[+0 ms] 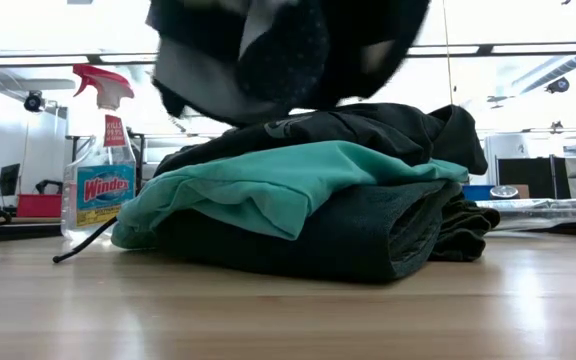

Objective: Fold Laundry from Bin
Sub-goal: Fold the blue polo shirt

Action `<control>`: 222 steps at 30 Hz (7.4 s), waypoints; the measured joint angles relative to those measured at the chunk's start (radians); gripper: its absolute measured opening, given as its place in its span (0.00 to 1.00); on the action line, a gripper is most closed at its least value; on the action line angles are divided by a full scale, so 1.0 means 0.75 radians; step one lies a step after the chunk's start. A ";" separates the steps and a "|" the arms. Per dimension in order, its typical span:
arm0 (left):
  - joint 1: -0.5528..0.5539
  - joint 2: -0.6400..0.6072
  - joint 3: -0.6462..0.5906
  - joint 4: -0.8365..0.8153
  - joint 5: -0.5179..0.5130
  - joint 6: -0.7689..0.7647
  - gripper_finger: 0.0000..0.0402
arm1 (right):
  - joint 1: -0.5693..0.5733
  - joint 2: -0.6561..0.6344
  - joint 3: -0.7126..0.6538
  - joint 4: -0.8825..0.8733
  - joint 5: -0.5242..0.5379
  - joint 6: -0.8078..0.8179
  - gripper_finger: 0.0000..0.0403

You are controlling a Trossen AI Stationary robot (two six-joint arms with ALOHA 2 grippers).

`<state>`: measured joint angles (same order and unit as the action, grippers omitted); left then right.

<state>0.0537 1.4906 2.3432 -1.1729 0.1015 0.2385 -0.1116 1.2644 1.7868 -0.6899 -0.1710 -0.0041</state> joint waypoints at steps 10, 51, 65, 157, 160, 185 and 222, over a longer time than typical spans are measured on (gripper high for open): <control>0.001 -0.003 0.000 -0.066 -0.369 -0.001 0.00 | 0.006 0.042 0.292 -0.281 0.277 -0.066 0.02; 0.042 0.390 -0.005 0.273 -0.482 -0.470 0.40 | -0.008 0.315 0.318 -0.079 0.426 0.274 0.05; 0.043 0.396 -0.005 0.217 -0.463 -0.439 0.02 | -0.006 0.348 0.314 -0.190 0.342 0.223 0.42; -0.284 0.080 -0.417 0.206 -0.411 -0.461 0.38 | -0.038 -0.098 -0.468 0.553 -0.027 0.044 0.02; -0.296 0.059 -0.616 0.336 -0.415 -0.407 0.38 | -0.024 -0.168 -0.608 0.556 -0.027 0.016 0.02; -0.790 0.068 -1.634 1.890 -0.579 -0.401 0.38 | 0.569 -0.321 -1.357 1.123 0.477 0.194 0.02; -0.882 0.136 -1.704 1.677 -0.862 -0.657 0.38 | 0.707 -0.164 -1.238 1.268 0.662 -0.149 0.03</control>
<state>-0.6079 1.5922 1.0653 0.0849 -0.5449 -0.2541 0.4187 1.1412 0.8587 0.2609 0.3255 -0.1155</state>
